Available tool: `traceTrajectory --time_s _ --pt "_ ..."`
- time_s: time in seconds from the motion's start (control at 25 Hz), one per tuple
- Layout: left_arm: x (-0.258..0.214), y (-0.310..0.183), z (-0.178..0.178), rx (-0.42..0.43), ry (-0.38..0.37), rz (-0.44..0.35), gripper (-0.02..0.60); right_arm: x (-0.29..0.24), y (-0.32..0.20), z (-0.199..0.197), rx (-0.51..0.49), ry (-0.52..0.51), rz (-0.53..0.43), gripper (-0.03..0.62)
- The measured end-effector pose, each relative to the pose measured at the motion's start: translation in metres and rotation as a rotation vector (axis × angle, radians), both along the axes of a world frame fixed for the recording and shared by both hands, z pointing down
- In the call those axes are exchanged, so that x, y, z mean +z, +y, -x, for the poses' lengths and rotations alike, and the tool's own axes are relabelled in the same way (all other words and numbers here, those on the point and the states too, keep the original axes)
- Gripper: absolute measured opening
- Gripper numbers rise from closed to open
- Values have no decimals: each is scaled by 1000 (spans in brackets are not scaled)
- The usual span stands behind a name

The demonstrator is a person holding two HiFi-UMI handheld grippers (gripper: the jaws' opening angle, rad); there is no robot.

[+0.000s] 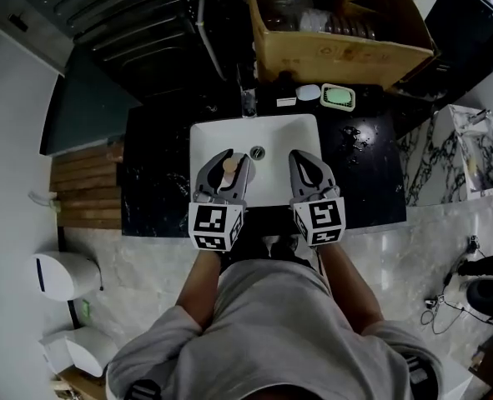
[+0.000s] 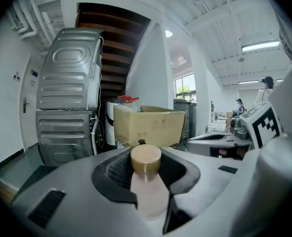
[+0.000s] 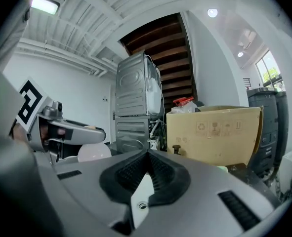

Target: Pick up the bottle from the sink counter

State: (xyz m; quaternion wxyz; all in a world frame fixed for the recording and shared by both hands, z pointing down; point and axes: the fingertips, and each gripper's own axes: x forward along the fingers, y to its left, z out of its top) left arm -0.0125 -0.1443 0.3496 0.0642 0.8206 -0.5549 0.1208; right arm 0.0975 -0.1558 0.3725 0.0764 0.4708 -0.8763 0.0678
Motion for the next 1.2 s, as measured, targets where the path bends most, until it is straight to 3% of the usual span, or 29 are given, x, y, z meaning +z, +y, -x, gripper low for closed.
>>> traceTrajectory --time_s 0.36,0.84,1.2 --pt "-19 10 4 37 -6 -23 129 -35 12 4 37 -12 -79 9" --pt "-27 8 4 88 3 -65 127 -42 14 15 57 -21 -94 9" --pt "-28 9 17 67 18 -58 127 -41 18 26 36 -14 -84 9"
